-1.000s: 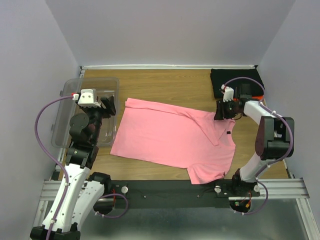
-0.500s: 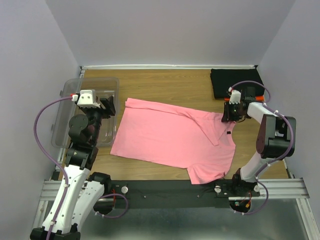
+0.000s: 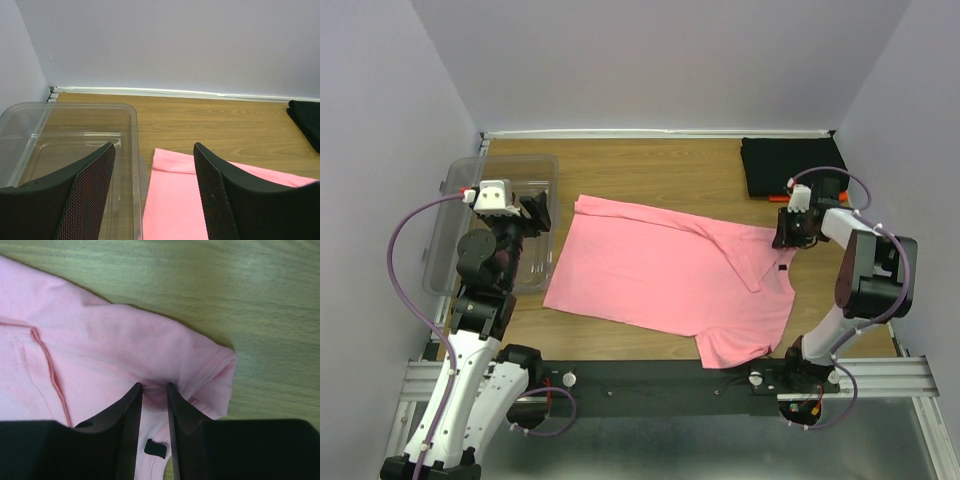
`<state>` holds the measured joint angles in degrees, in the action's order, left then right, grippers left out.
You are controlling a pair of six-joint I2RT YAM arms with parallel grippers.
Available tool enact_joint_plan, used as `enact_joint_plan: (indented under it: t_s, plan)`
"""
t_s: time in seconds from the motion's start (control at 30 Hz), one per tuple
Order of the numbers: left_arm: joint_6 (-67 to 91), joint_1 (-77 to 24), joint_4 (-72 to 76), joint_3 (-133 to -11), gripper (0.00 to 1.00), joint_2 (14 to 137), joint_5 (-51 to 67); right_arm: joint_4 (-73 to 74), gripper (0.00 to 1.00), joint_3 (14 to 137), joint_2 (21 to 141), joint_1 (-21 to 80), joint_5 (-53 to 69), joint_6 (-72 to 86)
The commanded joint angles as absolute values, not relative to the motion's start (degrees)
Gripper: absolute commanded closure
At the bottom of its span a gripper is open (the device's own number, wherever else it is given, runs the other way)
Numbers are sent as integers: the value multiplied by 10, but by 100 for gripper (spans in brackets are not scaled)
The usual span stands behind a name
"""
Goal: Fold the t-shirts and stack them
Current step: Fold the tshirt
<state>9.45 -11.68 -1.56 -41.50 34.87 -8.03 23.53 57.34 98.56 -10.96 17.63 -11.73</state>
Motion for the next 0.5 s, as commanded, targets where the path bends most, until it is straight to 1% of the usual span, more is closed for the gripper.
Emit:
enact_joint_plan:
  t_s: [0.0,0.17,0.2,0.33,0.37,0.47]
  plan:
    - [87,-113,-12,-407,28,344,-76,238,65,555,952,-116,204,-150]
    - [87,-113,-13,-408,28,345,-76,243,56,580,903,-115,260,-168]
    - [87,-113,-12,-407,28,345,-77,250,53,593,896,-115,272,-173]
    - [87,-113,-13,-407,28,345,-79,275,50,615,909,-106,357,-192]
    - [87,-113,-12,-407,28,345,-79,285,49,620,916,-100,373,-201]
    - [87,-113,-14,-408,28,346,-80,301,48,633,952,-73,413,-215]
